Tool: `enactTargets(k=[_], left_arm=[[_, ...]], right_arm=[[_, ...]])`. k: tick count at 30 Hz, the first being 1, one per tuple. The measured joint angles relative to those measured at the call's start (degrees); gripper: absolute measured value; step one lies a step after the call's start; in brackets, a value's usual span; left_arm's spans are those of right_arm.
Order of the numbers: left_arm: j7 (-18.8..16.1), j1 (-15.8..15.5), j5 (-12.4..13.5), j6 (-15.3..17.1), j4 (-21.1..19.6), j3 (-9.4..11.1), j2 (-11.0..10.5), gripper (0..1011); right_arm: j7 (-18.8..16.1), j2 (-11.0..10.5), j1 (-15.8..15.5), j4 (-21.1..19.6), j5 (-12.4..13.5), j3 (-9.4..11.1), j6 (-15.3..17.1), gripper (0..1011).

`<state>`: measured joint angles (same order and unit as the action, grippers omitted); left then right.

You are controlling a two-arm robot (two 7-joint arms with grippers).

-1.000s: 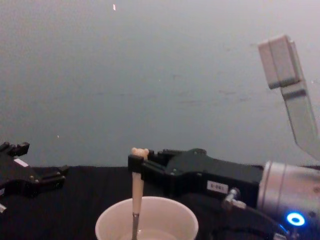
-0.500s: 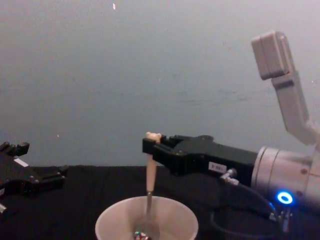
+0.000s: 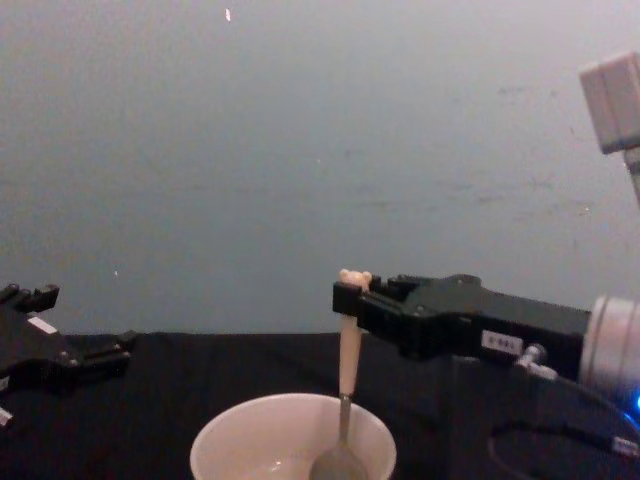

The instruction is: Pick up the stirring spoon with one hand, stir inside the cup, then place it back in its original position.

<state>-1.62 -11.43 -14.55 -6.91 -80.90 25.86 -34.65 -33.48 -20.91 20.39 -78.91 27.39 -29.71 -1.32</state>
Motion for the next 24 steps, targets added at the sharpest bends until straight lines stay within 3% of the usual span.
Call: enactTargets(k=[8,13,24], left_arm=[[0.0,0.0,0.0,0.0,0.0,0.0,0.0,1001],[0.0,0.0,0.0,0.0,0.0,0.0,0.0,1001],[0.0,0.0,0.0,0.0,0.0,0.0,0.0,1001]], right_arm=[[-1.66,-2.53,-2.48,-3.82,1.5,-0.48,1.0,214],[-2.27,-2.93,-2.85,-4.96,1.98,-1.47,1.24,214],[-1.41,-0.29,-0.46,-2.46,1.31,-3.44,0.82,214]])
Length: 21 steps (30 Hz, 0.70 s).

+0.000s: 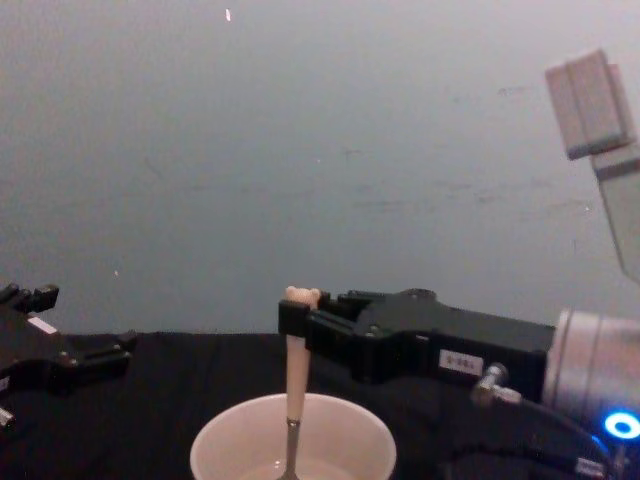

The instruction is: Pick up the stirring spoon with one hand, stir inside the cup, then place it back in its original position.

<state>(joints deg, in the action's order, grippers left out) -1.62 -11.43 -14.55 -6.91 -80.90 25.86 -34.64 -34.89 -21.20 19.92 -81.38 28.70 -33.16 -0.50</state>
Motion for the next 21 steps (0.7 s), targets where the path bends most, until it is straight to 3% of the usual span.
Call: enactTargets(k=[7,13,21], left_arm=[[0.0,0.0,0.0,0.0,0.0,0.0,0.0,1001],[0.0,0.0,0.0,0.0,0.0,0.0,0.0,1001],[0.0,0.0,0.0,0.0,0.0,0.0,0.0,1001]], right_arm=[[1.29,2.93,2.84,4.39,-1.36,-0.75,-0.63,214],[2.47,4.28,4.41,6.9,-2.16,-0.09,-1.05,214],[3.28,3.9,4.44,7.14,-2.3,1.61,-1.08,214]])
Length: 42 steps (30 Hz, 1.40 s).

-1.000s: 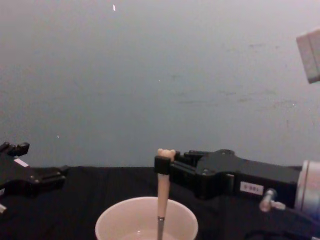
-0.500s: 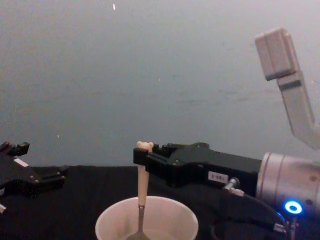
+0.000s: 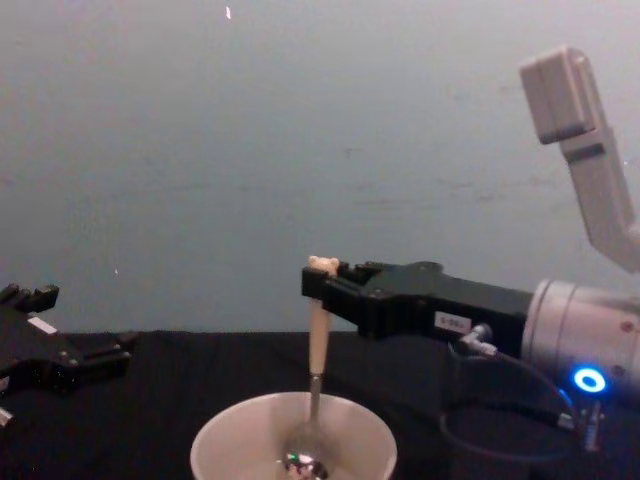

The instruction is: Pick up the stirring spoon with one hand, stir inside the cup, then place it back in its original position.

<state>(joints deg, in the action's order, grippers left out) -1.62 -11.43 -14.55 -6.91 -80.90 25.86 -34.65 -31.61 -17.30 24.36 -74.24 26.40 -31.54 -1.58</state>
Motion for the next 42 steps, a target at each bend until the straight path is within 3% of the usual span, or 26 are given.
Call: enactTargets(k=[10,20,30,42], left_arm=[[0.0,0.0,0.0,0.0,0.0,0.0,0.0,1001],[0.0,0.0,0.0,0.0,0.0,0.0,0.0,1001],[0.0,0.0,0.0,0.0,0.0,0.0,0.0,1001],[0.0,0.0,0.0,0.0,0.0,0.0,0.0,1001]], right_arm=[[-0.5,-3.55,-3.55,-4.76,1.15,1.68,1.28,214],[-2.45,-5.91,-6.58,-9.79,2.89,1.17,1.83,214],[-1.75,-4.31,-6.02,-9.9,3.58,0.02,1.87,214],[0.68,-2.37,-4.65,-8.84,5.32,1.54,1.51,214]])
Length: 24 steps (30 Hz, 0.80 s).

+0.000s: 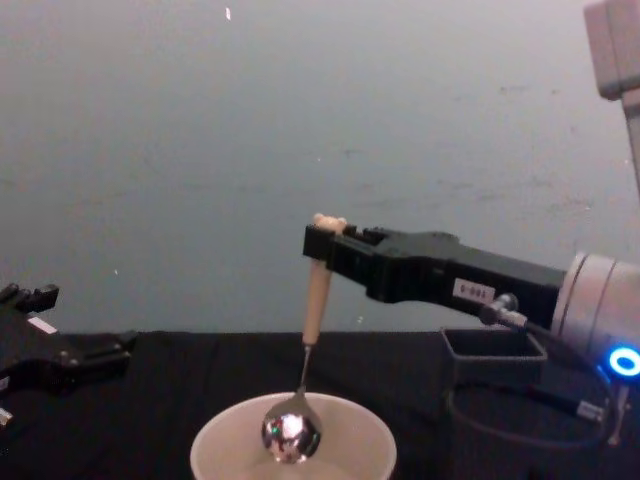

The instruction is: Pick up the stirring spoon with one hand, stir inside the cup, then place it back in its original position.

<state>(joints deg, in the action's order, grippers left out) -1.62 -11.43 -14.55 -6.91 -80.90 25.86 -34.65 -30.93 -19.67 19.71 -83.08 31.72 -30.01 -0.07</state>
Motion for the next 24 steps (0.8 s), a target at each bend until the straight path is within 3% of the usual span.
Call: enactTargets(k=[9,24], left_arm=[[0.0,0.0,0.0,0.0,0.0,0.0,0.0,1001],[0.0,0.0,0.0,0.0,0.0,0.0,0.0,1001]], right_arm=[[2.02,0.0,-0.19,-0.74,0.74,1.75,-0.09,214],[4.9,-2.07,-3.03,-5.76,4.63,7.81,-0.85,214]])
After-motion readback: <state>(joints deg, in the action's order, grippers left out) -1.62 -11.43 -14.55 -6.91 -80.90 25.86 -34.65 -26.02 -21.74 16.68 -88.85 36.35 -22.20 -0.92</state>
